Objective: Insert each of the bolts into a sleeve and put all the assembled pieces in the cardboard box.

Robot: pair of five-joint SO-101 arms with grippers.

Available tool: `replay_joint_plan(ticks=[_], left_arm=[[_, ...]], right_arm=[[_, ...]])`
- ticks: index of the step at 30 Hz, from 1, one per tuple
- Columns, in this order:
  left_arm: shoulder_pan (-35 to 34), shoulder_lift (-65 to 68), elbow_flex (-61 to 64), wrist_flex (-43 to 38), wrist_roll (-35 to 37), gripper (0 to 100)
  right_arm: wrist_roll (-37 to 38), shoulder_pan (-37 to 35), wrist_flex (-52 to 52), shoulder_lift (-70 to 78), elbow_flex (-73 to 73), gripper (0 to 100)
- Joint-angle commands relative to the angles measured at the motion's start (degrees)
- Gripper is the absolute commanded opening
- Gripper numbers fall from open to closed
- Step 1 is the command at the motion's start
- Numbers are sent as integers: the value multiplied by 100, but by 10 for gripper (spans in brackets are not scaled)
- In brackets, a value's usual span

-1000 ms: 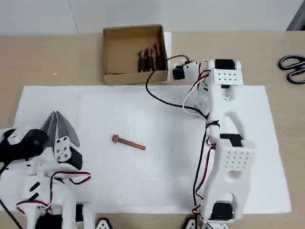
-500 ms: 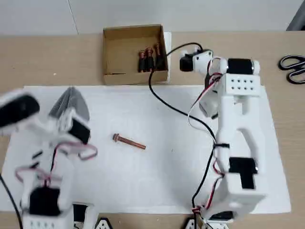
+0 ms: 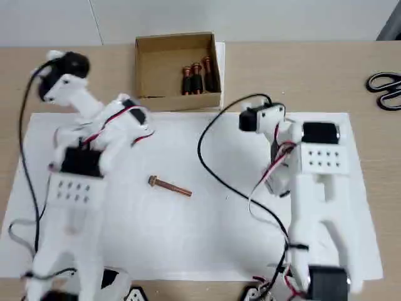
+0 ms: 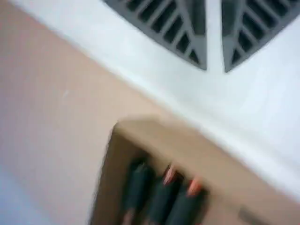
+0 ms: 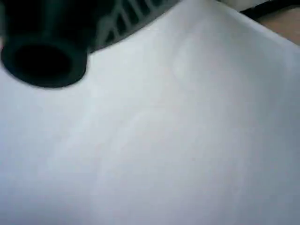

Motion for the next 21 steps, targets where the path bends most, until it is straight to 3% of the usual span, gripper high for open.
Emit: replay_joint_plan(ticks=[1,11,21], left_arm=[[202,607,-690,712,167,7],[527,1960,-1886,3288,176,7],[519,2963,-1921,3578,185,7]], right_arm=[[-70,-13,-92,-743,404,9],[-70,-13,-40,-1692,1204,9],[-70,-13,-40,-1807,1345,4]])
